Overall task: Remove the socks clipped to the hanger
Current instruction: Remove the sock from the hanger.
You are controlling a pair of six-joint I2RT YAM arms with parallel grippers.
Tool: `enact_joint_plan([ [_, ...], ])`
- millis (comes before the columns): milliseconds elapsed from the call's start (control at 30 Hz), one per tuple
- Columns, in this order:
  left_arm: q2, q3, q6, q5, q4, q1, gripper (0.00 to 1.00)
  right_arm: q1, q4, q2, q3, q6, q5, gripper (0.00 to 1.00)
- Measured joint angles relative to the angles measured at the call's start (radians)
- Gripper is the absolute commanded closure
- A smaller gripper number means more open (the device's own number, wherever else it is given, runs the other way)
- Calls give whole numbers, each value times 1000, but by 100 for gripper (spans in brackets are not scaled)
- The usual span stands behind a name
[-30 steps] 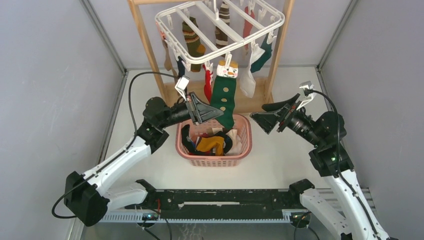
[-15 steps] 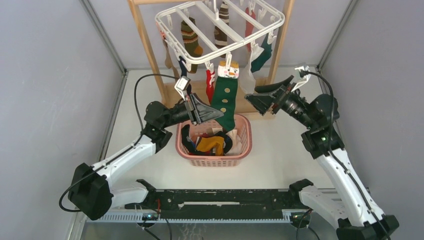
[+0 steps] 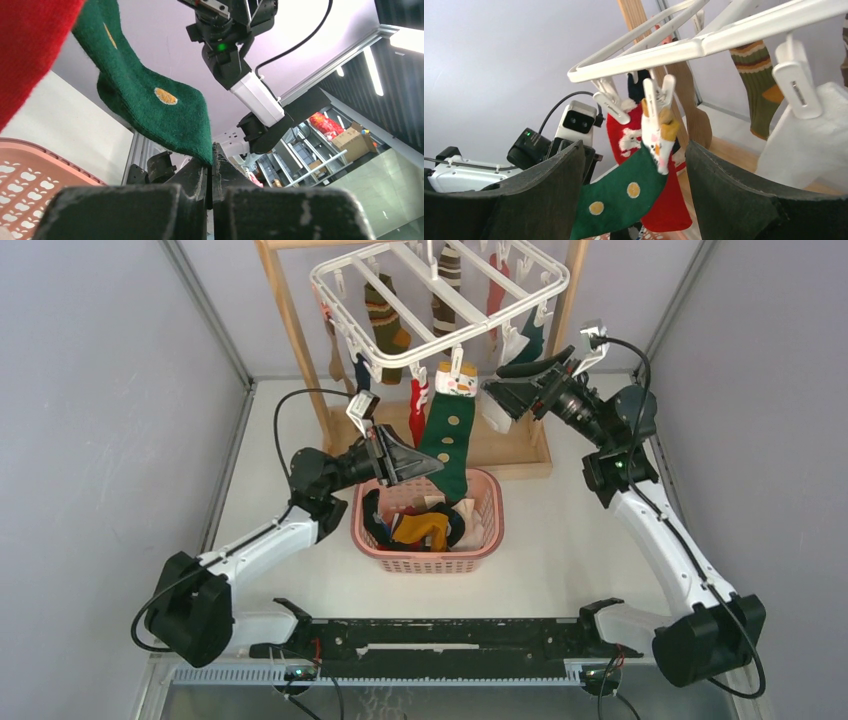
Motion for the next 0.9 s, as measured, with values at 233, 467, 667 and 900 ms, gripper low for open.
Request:
enact_joint_plan([
  [233,51,-27,-106,13,138,24,100,-21,81,98,45,18,-24,20],
  [467,116,-37,-237,14,295,34,100,-24,132,153,53,18,-40,20],
  [667,116,-48,-285,13,344,35,100,-25,169,202,65,21,-55,20],
  [900,111,-86,-313,13,346,35,100,-25,237,266,103,44,-77,20],
])
